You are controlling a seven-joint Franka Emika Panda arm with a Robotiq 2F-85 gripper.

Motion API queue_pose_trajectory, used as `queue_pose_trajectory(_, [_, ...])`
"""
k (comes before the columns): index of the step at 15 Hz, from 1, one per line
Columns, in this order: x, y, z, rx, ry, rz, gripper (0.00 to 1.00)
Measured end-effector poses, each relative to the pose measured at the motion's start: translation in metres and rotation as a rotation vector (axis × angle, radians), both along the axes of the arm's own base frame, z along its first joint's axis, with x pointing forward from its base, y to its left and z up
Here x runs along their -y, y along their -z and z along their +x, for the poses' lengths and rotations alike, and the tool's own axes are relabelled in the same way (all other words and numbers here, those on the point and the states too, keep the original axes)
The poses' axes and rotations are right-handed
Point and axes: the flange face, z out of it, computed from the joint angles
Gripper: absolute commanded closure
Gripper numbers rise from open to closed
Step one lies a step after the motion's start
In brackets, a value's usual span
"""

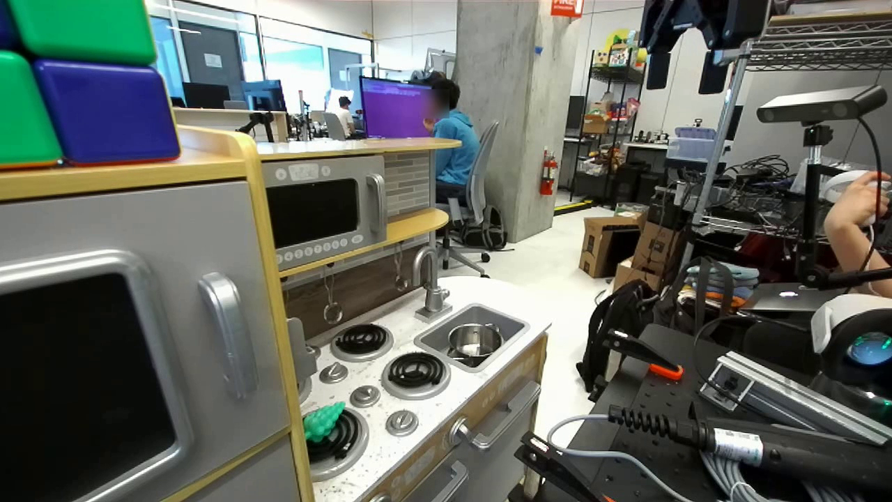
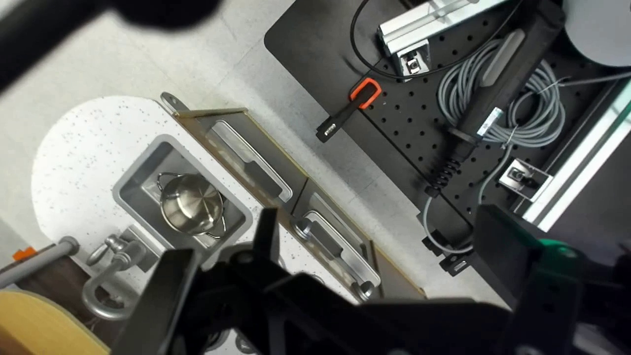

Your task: Put the green object atop the stove inside the pot in the sink

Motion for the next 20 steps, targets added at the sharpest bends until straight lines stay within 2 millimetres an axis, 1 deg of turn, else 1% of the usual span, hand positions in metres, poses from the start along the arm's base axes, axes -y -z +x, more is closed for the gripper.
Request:
queue_pose_trajectory(8, [-0.017, -0.001, 0.002, -0.058, -0.362, -0.017, 0.0])
queue_pose_trajectory(11, [-0.02, -0.002, 0.002, -0.06, -0.387, -0.017, 0.0])
queue_pose_trajectory(14, [-0.023, 0.001, 0.016, 0.094, -0.373, 0.011, 0.0])
queue_pose_trajectory(16, [-0.029, 0.01, 0.026, 0.206, -0.373, 0.041, 0.0])
queue_pose_trajectory(17, [-0.035, 0.016, 0.032, 0.254, -0.376, 0.061, 0.0])
queue_pose_trajectory(18, [-0.042, 0.027, 0.039, 0.281, -0.374, 0.093, 0.0])
queue_pose_trajectory(20, [-0.061, 0.057, 0.055, 0.29, -0.362, 0.162, 0.0])
